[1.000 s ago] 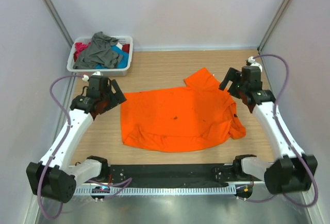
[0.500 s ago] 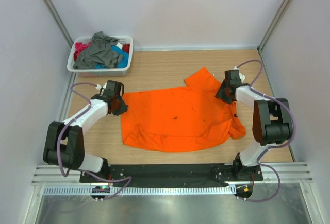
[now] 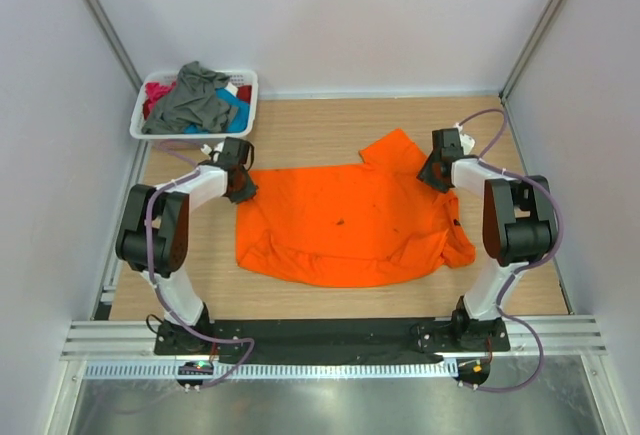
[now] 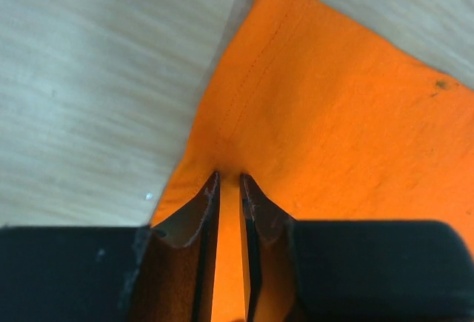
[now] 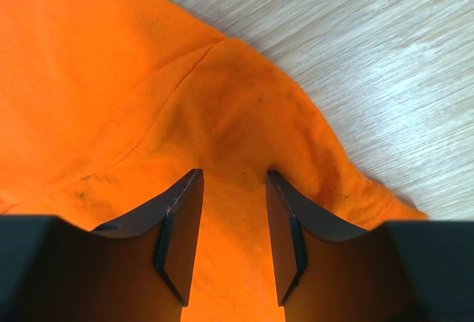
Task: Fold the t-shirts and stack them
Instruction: Flatten the tshirt out
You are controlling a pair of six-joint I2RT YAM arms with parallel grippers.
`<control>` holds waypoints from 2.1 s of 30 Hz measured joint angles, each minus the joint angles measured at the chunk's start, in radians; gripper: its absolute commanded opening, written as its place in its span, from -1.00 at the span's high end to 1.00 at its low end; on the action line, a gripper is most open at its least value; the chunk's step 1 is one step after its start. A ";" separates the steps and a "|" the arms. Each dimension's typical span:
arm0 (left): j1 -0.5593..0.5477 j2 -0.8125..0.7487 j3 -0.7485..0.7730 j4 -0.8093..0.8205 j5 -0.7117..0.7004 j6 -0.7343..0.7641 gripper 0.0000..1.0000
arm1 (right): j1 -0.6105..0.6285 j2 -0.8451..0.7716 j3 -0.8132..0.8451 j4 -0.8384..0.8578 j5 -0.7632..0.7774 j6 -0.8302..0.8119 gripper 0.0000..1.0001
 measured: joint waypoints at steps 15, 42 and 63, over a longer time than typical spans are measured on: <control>0.000 -0.237 -0.243 -0.031 0.007 -0.031 0.49 | -0.002 -0.279 -0.280 -0.095 0.005 0.073 -0.04; 0.094 -0.185 -0.069 -0.027 0.085 0.181 -0.37 | -0.004 -0.203 0.097 -0.095 -0.105 -0.102 -0.89; 0.009 -0.032 -0.045 0.027 -0.050 0.196 -0.23 | -0.004 -0.175 0.101 -0.098 -0.118 -0.137 -0.90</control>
